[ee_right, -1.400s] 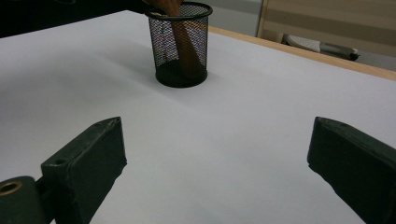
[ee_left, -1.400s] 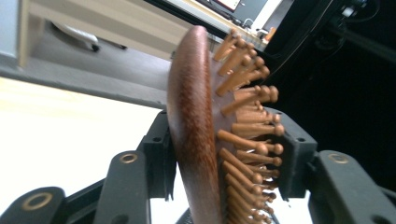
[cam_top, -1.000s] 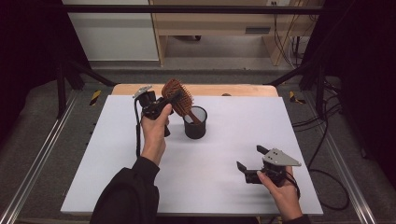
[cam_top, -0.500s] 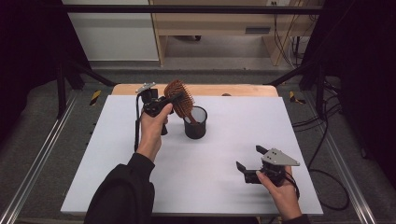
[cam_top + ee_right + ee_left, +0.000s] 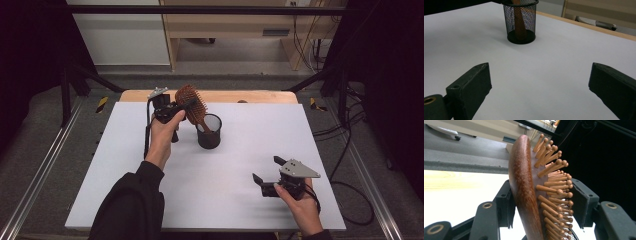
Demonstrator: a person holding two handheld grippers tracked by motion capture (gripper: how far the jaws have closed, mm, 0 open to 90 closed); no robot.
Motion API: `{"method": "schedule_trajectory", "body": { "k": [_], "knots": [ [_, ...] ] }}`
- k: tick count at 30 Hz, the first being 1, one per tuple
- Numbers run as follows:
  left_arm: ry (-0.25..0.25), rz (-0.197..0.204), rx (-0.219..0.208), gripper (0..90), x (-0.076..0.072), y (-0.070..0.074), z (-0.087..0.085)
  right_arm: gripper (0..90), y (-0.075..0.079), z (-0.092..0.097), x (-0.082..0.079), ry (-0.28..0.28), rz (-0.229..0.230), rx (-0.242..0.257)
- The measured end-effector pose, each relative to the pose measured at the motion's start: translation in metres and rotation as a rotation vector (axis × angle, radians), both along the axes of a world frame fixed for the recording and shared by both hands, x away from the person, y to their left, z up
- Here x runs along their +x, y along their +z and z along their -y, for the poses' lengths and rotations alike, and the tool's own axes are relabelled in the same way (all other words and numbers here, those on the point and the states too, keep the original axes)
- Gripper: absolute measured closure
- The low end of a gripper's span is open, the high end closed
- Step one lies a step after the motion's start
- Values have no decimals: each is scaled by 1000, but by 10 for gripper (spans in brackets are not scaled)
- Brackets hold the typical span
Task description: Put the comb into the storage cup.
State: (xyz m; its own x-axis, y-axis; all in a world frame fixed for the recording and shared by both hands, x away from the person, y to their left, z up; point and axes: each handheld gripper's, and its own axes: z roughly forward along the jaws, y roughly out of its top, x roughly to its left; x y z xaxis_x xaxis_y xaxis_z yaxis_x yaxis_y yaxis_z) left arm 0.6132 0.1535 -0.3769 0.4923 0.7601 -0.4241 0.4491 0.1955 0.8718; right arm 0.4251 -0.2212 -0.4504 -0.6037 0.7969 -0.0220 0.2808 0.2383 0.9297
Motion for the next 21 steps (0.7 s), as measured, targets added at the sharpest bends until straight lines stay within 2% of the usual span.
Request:
{"method": "schedule_trajectory", "body": {
  "k": [14,21],
  "knots": [
    [-11,34,63,406,1,1,3,47,0,0,0,4,2,0],
    [-18,39,55,419,3,2,6,47,1,0,-1,2,3,3]
  ]
}}
